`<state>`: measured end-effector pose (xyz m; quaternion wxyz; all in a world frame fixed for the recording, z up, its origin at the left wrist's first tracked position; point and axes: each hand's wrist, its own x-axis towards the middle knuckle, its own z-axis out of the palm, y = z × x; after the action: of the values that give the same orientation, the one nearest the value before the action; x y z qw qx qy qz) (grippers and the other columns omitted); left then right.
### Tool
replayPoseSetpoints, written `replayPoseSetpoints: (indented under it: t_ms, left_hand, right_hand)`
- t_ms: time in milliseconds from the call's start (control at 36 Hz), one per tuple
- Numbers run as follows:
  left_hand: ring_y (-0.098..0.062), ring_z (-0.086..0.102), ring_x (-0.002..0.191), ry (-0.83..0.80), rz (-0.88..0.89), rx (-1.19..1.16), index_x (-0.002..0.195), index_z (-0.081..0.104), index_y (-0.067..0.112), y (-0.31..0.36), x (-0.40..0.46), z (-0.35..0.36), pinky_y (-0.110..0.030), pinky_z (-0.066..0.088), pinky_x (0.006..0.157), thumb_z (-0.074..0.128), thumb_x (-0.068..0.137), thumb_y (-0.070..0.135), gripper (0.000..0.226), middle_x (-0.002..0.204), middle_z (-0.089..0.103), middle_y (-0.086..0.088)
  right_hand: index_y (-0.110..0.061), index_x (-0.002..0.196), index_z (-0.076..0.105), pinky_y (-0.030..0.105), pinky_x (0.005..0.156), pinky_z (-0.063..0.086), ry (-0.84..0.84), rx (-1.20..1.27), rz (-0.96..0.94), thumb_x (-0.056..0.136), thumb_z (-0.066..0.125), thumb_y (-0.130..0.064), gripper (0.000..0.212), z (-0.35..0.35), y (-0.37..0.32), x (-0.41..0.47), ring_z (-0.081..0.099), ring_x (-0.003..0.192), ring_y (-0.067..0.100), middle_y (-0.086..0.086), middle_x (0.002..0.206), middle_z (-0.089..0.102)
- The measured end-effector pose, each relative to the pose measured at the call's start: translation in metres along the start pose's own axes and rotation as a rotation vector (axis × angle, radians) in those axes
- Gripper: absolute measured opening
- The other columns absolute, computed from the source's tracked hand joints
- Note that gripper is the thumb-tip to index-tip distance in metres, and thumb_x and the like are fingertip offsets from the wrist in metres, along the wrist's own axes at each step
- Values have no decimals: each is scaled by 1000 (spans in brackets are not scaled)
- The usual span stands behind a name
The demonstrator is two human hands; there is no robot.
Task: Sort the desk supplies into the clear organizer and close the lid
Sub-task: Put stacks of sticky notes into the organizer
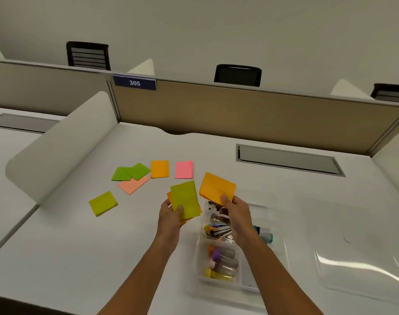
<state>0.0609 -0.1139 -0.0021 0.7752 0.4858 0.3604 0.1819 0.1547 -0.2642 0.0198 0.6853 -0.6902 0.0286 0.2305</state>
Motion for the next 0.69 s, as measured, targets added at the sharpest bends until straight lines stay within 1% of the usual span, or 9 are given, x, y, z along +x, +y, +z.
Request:
replayPoseSetpoints:
  t_ms: [111, 167, 250, 278, 361, 444, 500, 583, 694]
  left_hand:
    - [-26, 60, 109, -99, -6, 25, 138, 40, 24, 3, -2, 25, -31, 54, 71, 47, 99, 3, 45, 130, 56, -8]
    - [-28, 60, 112, -148, -9, 27, 139, 40, 29, 4, -2, 36, -34, 56, 74, 46, 99, 2, 48, 131, 56, -7]
    - [-26, 61, 110, -218, 14, 56, 140, 38, 33, 5, -4, 55, -32, 58, 70, 44, 100, 3, 51, 129, 56, -5]
    - [-24, 62, 109, -234, 20, 74, 142, 37, 34, 5, -4, 60, -33, 58, 72, 43, 101, 3, 52, 129, 56, -4]
    - [-24, 60, 111, -263, 31, 150, 145, 32, 37, 2, -2, 78, -41, 56, 86, 41, 101, 3, 56, 132, 53, -3]
    - [-25, 57, 114, -265, 40, 257, 142, 31, 41, -1, 3, 96, -45, 54, 93, 43, 99, 0, 61, 129, 53, -4]
    - [-24, 58, 110, -248, 31, 299, 142, 28, 37, -3, 5, 107, -39, 56, 85, 46, 98, -1, 61, 125, 54, -4]
    - [-24, 58, 109, -237, 20, 341, 142, 27, 27, -6, 10, 123, -30, 52, 74, 52, 96, 3, 58, 125, 53, -5]
    - [-20, 59, 101, -260, 65, 420, 134, 46, 16, -7, 15, 143, -29, 52, 71, 57, 93, 7, 43, 121, 58, -5]
  right_hand:
    - [-17, 109, 65, 36, 75, 57, 85, 97, 7, 99, 58, -28, 17, -28, -3, 0, 62, 81, 19, 7, 97, 68]
    - [-17, 107, 65, 36, 74, 56, 138, 166, 15, 99, 58, -28, 15, -41, -5, -1, 61, 81, 20, 8, 100, 68]
    - [-19, 107, 62, 37, 73, 55, 237, 287, 26, 101, 55, -27, 13, -59, -9, -1, 58, 83, 20, 9, 104, 66]
    - [-18, 109, 62, 37, 73, 54, 268, 322, 24, 101, 54, -27, 15, -65, -9, -2, 58, 84, 21, 9, 105, 65]
    - [-16, 114, 61, 39, 75, 54, 324, 395, 18, 101, 54, -27, 19, -81, -9, -4, 58, 86, 22, 11, 107, 64]
    - [-17, 111, 61, 38, 76, 55, 363, 414, 19, 101, 53, -27, 16, -97, -8, -7, 58, 87, 22, 12, 107, 64]
    - [-18, 107, 61, 37, 74, 55, 397, 431, 14, 101, 53, -27, 14, -106, -7, -8, 59, 88, 23, 11, 107, 64]
    - [-19, 104, 61, 37, 73, 55, 440, 452, 8, 101, 52, -27, 13, -119, -8, -9, 59, 87, 23, 11, 105, 64]
    - [-18, 105, 61, 38, 75, 55, 472, 475, -7, 101, 53, -27, 12, -132, -9, -10, 59, 85, 23, 9, 102, 66]
